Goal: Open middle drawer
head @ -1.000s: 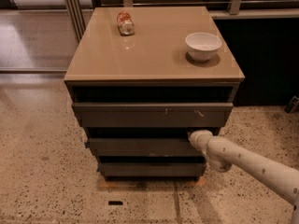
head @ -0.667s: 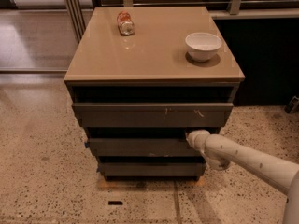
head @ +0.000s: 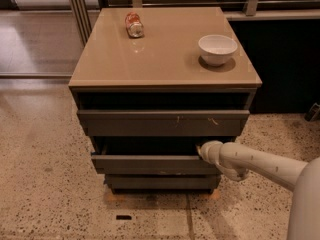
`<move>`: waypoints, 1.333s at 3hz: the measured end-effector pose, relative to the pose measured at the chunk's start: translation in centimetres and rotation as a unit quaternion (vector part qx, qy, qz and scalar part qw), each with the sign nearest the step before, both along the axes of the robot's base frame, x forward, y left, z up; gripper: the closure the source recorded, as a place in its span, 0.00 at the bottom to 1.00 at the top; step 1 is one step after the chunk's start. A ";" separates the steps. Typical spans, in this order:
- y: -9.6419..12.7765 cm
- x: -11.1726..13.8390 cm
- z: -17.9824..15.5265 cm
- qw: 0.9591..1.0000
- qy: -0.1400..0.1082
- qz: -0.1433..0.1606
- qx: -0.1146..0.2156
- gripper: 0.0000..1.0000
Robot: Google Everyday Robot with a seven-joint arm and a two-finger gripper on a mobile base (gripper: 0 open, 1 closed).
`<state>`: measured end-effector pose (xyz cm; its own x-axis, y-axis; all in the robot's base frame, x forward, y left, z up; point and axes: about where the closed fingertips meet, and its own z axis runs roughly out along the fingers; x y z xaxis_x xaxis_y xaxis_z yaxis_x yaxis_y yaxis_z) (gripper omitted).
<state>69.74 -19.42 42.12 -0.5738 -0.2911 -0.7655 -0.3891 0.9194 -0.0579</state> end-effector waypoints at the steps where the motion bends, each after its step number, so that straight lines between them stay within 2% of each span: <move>1: 0.0 0.0 0.1 1.000 0.001 0.001 0.000 1.00; 2: 0.0 -1.5 -0.8 0.999 0.018 0.032 0.002 1.00; 3: -1.8 -3.1 -1.6 0.997 0.032 0.072 -0.017 1.00; 4: -1.8 -3.9 -1.6 0.994 0.040 0.099 -0.015 1.00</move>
Offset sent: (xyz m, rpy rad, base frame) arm -0.1109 -0.0146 -0.0566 0.0284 0.2313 0.4273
